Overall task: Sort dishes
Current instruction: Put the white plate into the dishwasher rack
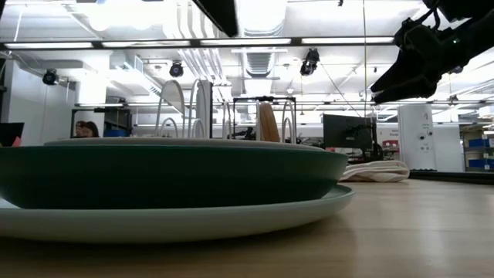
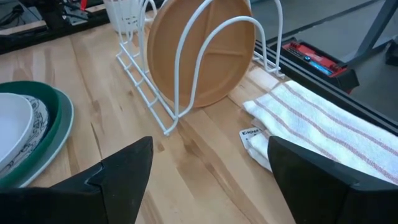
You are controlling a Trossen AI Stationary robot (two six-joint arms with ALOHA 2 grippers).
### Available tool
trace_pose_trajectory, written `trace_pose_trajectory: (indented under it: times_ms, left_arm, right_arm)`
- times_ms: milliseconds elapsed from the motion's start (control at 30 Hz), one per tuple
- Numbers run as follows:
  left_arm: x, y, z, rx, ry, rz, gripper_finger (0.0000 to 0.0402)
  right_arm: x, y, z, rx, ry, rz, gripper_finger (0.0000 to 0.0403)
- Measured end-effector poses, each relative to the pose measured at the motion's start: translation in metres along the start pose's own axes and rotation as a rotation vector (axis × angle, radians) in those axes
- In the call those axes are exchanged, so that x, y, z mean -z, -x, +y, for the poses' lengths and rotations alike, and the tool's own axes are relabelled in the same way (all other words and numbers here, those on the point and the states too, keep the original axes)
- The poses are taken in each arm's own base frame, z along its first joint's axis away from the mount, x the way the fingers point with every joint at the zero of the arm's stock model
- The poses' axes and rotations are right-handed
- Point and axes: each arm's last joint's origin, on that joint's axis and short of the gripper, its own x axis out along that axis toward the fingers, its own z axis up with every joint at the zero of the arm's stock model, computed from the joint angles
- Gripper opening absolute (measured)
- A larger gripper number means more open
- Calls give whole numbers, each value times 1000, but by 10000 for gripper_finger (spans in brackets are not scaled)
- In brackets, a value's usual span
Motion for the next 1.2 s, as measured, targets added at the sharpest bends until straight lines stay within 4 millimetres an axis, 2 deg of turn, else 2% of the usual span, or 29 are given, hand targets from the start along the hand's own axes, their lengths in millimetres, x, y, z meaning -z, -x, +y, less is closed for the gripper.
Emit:
trace_pose_trajectory:
  times_ms: [67,200,333,467,700,1200]
  left_arm:
    - [6,2,12,-11,9,-1,155]
    - [31,-1,31,-45,105,32,155]
    - [56,-8,39,-16,281,95,155]
    - [65,-16,28,123,412,134,155]
    - [66,-25,2,356,538,177,155]
    - [98,-51,-6,261,702,277,155]
  right_arm:
    - [0,0,0,0,0,0,305]
    - [0,0,0,0,0,0,307]
    - [0,0,0,0,1,0,311]
    - [0,0,0,0,3,0,307]
    - [0,0,0,-1,5,-5,308]
    - [-1,0,0,-2,5,-5,305]
